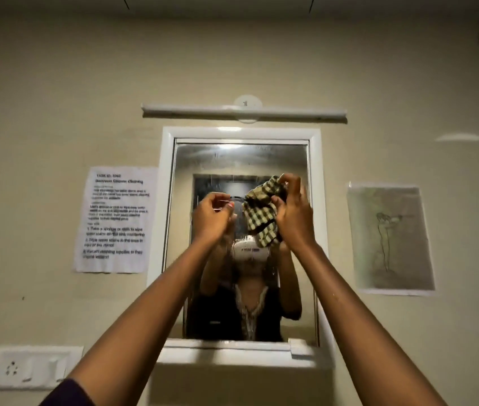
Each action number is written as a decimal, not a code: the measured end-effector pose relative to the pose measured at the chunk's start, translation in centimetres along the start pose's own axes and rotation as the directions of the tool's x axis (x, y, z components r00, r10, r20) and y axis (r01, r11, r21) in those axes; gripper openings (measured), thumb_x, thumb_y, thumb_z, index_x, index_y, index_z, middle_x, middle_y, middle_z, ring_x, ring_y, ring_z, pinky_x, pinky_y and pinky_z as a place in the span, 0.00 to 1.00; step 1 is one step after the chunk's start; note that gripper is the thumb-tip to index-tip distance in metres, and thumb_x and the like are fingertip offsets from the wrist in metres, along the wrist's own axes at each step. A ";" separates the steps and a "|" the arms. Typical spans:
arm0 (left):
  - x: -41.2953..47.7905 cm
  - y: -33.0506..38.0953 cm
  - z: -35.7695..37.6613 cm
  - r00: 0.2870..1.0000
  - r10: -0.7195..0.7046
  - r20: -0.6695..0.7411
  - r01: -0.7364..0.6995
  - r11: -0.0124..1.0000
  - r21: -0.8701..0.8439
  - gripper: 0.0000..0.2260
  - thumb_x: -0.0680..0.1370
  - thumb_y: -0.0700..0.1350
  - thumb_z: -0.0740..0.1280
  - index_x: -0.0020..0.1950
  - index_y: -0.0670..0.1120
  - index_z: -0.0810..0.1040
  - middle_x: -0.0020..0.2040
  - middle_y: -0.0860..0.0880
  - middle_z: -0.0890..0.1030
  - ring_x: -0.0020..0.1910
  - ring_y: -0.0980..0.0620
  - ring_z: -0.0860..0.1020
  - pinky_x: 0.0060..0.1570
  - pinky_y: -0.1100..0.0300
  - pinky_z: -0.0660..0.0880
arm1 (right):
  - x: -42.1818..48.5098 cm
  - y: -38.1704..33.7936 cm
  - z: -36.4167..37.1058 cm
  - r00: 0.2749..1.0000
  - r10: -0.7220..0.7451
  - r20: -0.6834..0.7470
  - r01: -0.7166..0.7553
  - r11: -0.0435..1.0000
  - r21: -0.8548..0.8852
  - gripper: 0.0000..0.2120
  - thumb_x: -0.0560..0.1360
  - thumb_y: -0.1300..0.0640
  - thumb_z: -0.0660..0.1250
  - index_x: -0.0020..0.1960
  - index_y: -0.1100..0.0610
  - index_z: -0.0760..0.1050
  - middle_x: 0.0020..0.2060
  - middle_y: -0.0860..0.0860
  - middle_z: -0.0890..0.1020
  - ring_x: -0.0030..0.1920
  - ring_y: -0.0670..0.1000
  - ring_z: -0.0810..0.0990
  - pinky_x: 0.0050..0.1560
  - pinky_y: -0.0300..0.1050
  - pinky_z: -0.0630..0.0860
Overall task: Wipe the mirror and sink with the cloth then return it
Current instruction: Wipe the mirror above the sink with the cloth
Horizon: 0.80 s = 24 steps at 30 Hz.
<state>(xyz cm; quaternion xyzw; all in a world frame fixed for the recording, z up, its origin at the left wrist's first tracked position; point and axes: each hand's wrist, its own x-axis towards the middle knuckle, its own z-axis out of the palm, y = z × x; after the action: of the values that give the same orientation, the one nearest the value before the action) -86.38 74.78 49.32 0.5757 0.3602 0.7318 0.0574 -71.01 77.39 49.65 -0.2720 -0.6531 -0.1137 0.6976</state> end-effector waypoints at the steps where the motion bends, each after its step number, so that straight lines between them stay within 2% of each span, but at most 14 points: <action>1: 1.4 0.2 0.0 0.998 0.022 -0.052 -0.021 1.000 0.019 0.08 0.75 0.38 0.66 0.54 0.44 0.78 0.52 0.43 0.82 0.49 0.45 0.82 0.53 0.46 0.80 | 1.8 0.6 -0.1 1.000 0.029 -0.007 -0.029 0.999 0.014 0.12 0.81 0.58 0.55 0.65 0.50 0.65 0.46 0.39 0.74 0.39 0.35 0.75 0.44 0.50 0.79; 2: 2.7 0.4 0.0 0.993 0.049 -0.108 -0.043 0.997 0.058 0.09 0.75 0.38 0.66 0.55 0.44 0.78 0.53 0.43 0.82 0.51 0.45 0.82 0.54 0.47 0.79 | 3.7 1.5 0.0 0.999 0.043 -0.029 -0.042 0.999 0.013 0.12 0.82 0.55 0.52 0.64 0.51 0.67 0.42 0.36 0.71 0.37 0.34 0.74 0.45 0.50 0.78; 3: 3.8 0.4 -0.1 0.984 0.075 -0.160 -0.059 0.993 0.103 0.10 0.75 0.38 0.66 0.56 0.44 0.78 0.54 0.43 0.82 0.53 0.45 0.81 0.56 0.47 0.78 | 5.3 1.8 -0.3 0.998 0.030 -0.061 -0.030 1.000 0.008 0.12 0.82 0.55 0.52 0.63 0.51 0.68 0.42 0.36 0.71 0.38 0.35 0.74 0.47 0.50 0.78; 4: 4.6 0.4 -0.3 0.974 0.103 -0.200 -0.075 0.987 0.144 0.12 0.75 0.38 0.66 0.58 0.45 0.77 0.56 0.43 0.81 0.55 0.45 0.80 0.57 0.47 0.78 | 6.7 2.2 -0.4 0.994 -0.002 -0.108 0.000 1.000 -0.019 0.12 0.81 0.59 0.54 0.63 0.53 0.70 0.46 0.38 0.73 0.42 0.38 0.76 0.49 0.49 0.78; 6: 6.0 0.2 -0.8 0.953 0.150 -0.264 -0.096 0.974 0.206 0.14 0.76 0.39 0.65 0.61 0.45 0.75 0.60 0.43 0.80 0.58 0.45 0.78 0.59 0.48 0.77 | 9.2 3.2 -0.4 0.975 -0.087 -0.204 0.074 0.995 -0.069 0.14 0.77 0.67 0.58 0.61 0.59 0.72 0.55 0.55 0.75 0.51 0.53 0.79 0.50 0.39 0.74; 7: 6.5 0.0 -1.1 0.941 0.161 -0.298 -0.092 0.968 0.233 0.15 0.76 0.40 0.64 0.63 0.45 0.74 0.62 0.43 0.79 0.60 0.44 0.77 0.60 0.49 0.76 | 10.3 3.8 -0.2 0.965 -0.115 -0.234 0.098 0.992 -0.083 0.14 0.76 0.69 0.59 0.60 0.61 0.72 0.56 0.60 0.74 0.52 0.57 0.78 0.49 0.36 0.71; 10: 7.9 -0.8 -2.2 0.910 0.180 -0.373 -0.047 0.940 0.338 0.18 0.77 0.40 0.62 0.68 0.43 0.70 0.65 0.41 0.76 0.64 0.43 0.74 0.62 0.51 0.72 | 12.8 5.1 0.3 0.939 -0.149 -0.311 0.126 0.988 -0.093 0.11 0.77 0.67 0.60 0.58 0.65 0.72 0.57 0.63 0.72 0.53 0.60 0.77 0.52 0.43 0.73; 13: 9.4 -1.4 -3.7 0.888 0.194 -0.418 -0.012 0.916 0.401 0.21 0.78 0.43 0.61 0.71 0.43 0.66 0.68 0.40 0.72 0.67 0.41 0.71 0.65 0.48 0.68 | 14.8 5.8 0.9 0.894 -0.250 -0.371 0.204 0.966 -0.160 0.10 0.76 0.67 0.60 0.58 0.65 0.72 0.58 0.62 0.72 0.54 0.58 0.76 0.55 0.50 0.75; 16: 10.9 -2.0 -5.3 0.880 0.172 -0.442 0.035 0.906 0.423 0.23 0.79 0.45 0.59 0.73 0.42 0.63 0.72 0.40 0.68 0.71 0.40 0.66 0.69 0.47 0.63 | 15.9 6.2 1.4 0.826 -0.288 -0.485 0.037 0.886 -0.463 0.14 0.74 0.67 0.58 0.58 0.60 0.72 0.60 0.59 0.74 0.56 0.60 0.73 0.55 0.53 0.70; 17: 11.2 -2.3 -5.7 0.884 0.157 -0.441 0.056 0.900 0.432 0.22 0.79 0.46 0.59 0.73 0.42 0.63 0.72 0.40 0.68 0.71 0.40 0.66 0.69 0.47 0.63 | 16.0 6.4 1.5 0.825 -0.279 -0.492 -0.008 0.864 -0.504 0.15 0.74 0.68 0.56 0.58 0.61 0.72 0.59 0.59 0.76 0.57 0.61 0.73 0.55 0.53 0.70; 20: 11.9 -3.8 -6.5 0.912 0.065 -0.405 0.100 0.923 0.372 0.20 0.79 0.49 0.57 0.67 0.40 0.71 0.67 0.38 0.74 0.66 0.38 0.71 0.66 0.47 0.68 | 15.6 6.5 2.7 0.874 -0.214 -0.436 -0.010 0.890 -0.456 0.18 0.76 0.64 0.52 0.64 0.64 0.70 0.63 0.61 0.75 0.63 0.62 0.71 0.63 0.51 0.67; 22: 11.9 -4.2 -6.7 0.914 0.023 -0.404 0.094 0.959 0.267 0.19 0.80 0.50 0.56 0.63 0.40 0.75 0.63 0.38 0.78 0.62 0.37 0.74 0.63 0.48 0.71 | 14.7 6.3 4.1 0.903 -0.161 -0.399 -0.039 0.893 -0.449 0.23 0.80 0.56 0.50 0.72 0.64 0.60 0.72 0.62 0.65 0.72 0.61 0.62 0.73 0.51 0.56; 24: 12.0 -4.2 -7.1 0.901 -0.002 -0.435 0.091 0.978 0.185 0.20 0.80 0.51 0.55 0.58 0.38 0.77 0.58 0.37 0.80 0.59 0.37 0.76 0.59 0.49 0.71 | 13.9 5.6 5.6 0.918 -0.119 -0.379 -0.084 0.874 -0.478 0.27 0.80 0.50 0.49 0.75 0.63 0.53 0.75 0.62 0.57 0.75 0.61 0.54 0.75 0.54 0.47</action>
<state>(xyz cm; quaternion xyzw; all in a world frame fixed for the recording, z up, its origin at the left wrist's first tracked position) -98.00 80.57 55.92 0.3932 0.4496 0.7994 -0.0647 -71.23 87.69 61.90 -0.4032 -0.4511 -0.3326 0.7234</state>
